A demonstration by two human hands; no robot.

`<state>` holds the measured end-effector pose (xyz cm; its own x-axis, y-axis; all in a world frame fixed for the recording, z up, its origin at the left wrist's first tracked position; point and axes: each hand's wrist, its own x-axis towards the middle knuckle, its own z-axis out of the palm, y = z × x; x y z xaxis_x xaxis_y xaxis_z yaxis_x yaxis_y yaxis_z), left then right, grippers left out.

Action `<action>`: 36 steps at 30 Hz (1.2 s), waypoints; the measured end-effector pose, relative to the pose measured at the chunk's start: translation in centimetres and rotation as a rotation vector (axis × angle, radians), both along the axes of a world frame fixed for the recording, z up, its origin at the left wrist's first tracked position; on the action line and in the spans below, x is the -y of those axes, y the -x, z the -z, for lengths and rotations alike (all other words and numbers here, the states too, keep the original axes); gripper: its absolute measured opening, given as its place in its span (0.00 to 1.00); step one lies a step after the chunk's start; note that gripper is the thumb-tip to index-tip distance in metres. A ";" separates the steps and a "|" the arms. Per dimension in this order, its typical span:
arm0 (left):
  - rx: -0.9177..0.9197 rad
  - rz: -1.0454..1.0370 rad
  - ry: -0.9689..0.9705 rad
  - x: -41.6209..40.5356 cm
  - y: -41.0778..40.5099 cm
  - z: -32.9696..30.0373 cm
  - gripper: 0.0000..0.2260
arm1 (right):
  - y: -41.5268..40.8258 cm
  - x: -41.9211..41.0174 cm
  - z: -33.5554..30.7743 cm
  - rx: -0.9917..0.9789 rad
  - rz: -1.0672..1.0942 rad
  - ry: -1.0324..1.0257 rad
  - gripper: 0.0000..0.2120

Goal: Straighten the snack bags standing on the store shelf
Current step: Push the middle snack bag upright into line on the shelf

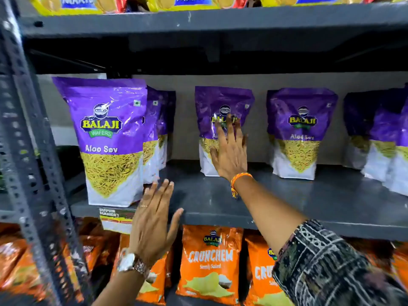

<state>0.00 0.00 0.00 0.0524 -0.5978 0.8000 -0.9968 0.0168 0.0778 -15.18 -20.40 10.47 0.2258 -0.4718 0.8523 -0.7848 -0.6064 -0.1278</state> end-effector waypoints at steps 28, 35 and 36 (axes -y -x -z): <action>0.072 -0.017 0.162 2.0 -1.0 3.1 0.22 | -2.7 -2.5 0.8 -0.142 0.301 -0.163 0.45; -0.014 0.031 0.139 1.4 -0.2 3.1 0.21 | -1.8 -5.7 1.0 -0.125 0.266 -0.142 0.45; -0.016 0.033 0.131 1.4 -0.2 3.0 0.21 | -1.7 -6.2 1.0 -0.122 0.262 -0.140 0.45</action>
<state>0.24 -1.38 -3.04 0.0477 -0.4900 0.8704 -0.9943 0.0603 0.0884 -13.53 -14.16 9.47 0.1777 -0.6381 0.7491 -0.9268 -0.3645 -0.0906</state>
